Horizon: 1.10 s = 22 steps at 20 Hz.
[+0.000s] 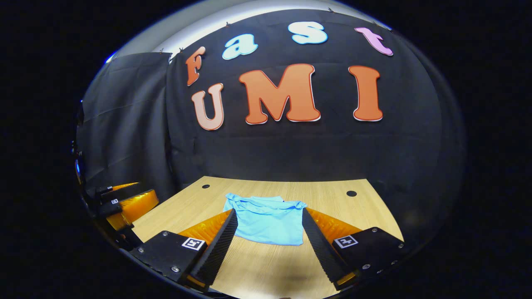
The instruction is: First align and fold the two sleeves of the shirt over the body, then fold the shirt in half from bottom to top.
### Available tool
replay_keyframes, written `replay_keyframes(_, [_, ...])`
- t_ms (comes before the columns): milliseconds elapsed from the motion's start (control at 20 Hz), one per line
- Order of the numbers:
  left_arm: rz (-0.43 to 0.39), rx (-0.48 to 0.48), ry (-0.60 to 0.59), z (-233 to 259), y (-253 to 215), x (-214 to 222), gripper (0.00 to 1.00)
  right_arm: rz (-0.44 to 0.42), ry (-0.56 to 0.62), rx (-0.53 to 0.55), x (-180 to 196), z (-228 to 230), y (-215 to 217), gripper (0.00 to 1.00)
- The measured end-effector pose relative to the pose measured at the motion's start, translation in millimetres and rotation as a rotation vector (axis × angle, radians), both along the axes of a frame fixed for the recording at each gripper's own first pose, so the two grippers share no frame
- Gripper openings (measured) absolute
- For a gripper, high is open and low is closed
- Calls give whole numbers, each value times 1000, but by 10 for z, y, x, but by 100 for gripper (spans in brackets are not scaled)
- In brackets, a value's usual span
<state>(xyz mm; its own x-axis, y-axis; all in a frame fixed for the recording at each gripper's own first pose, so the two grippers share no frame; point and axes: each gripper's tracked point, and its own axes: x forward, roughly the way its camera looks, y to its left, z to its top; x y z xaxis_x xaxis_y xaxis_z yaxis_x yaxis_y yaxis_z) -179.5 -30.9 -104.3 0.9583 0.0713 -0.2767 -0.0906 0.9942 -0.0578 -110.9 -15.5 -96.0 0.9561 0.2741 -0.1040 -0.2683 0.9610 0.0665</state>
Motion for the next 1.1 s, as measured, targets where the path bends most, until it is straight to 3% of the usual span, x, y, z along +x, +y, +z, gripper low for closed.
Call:
replay_keyframes(150, [36, 49, -34, 138, 1, -326, 99, 14, -30, -24, -256, 3, 62, 97])
replay_keyframes(350, [48, 55, -71, 316, 109, -453, 97, -10, -63, -77, -406, -7, 115, 97])
replay_keyframes(650, [85, 65, -122, 452, 378, -458, 99, -6, -100, -75, -448, 148, 342, 97])
replay_keyframes(1100, [59, 50, -129, 508, 486, -251, 99, -50, -87, -67, -346, 215, 328, 97])
